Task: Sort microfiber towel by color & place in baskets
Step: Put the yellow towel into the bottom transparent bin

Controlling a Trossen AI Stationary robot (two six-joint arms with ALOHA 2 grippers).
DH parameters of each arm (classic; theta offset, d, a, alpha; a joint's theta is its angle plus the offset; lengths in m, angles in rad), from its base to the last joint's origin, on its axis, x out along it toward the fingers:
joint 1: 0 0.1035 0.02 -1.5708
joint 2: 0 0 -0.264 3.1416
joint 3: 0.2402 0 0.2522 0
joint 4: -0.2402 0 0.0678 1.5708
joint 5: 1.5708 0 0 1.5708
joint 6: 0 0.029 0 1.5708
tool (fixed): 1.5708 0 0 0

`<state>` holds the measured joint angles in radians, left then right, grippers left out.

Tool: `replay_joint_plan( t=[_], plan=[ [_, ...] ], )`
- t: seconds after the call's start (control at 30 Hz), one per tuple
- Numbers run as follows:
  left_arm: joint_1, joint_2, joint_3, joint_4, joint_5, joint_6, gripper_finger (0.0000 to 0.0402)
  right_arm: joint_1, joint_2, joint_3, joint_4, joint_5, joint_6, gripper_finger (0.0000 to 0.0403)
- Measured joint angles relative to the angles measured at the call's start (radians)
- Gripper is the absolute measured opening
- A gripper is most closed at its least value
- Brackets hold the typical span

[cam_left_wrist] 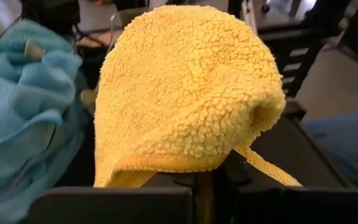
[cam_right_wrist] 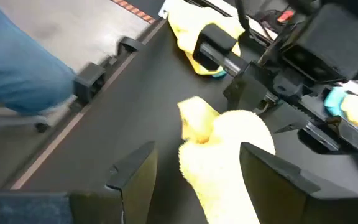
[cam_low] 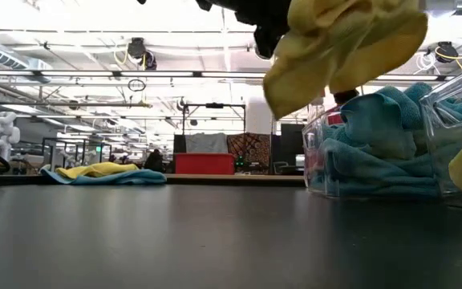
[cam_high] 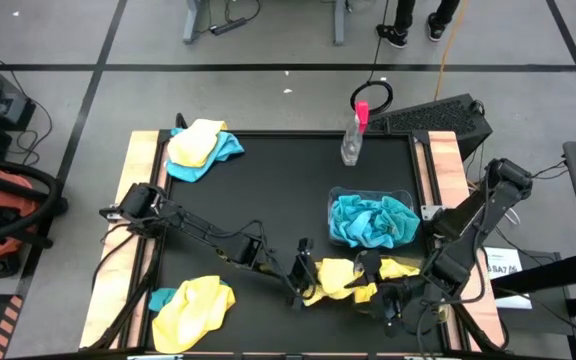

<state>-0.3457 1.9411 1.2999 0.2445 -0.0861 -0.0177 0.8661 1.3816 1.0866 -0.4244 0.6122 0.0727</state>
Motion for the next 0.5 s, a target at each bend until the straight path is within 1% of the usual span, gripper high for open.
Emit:
replay_joint_plan(
  t=[0.1,0.37,0.5],
  plan=[
    [0.006,0.0,0.0,0.04,0.03,-0.001,0.0018,0.0,0.031,0.0,0.004,0.042,-0.024,0.022],
    [0.028,0.0,0.0,0.125,0.095,-0.027,0.0018,0.0,0.074,0.0,0.064,0.11,-0.1,0.022],
    [0.032,0.0,0.0,0.173,0.141,-0.03,0.0018,0.0,0.092,0.0,0.068,0.177,-0.126,0.0219]
  ],
)
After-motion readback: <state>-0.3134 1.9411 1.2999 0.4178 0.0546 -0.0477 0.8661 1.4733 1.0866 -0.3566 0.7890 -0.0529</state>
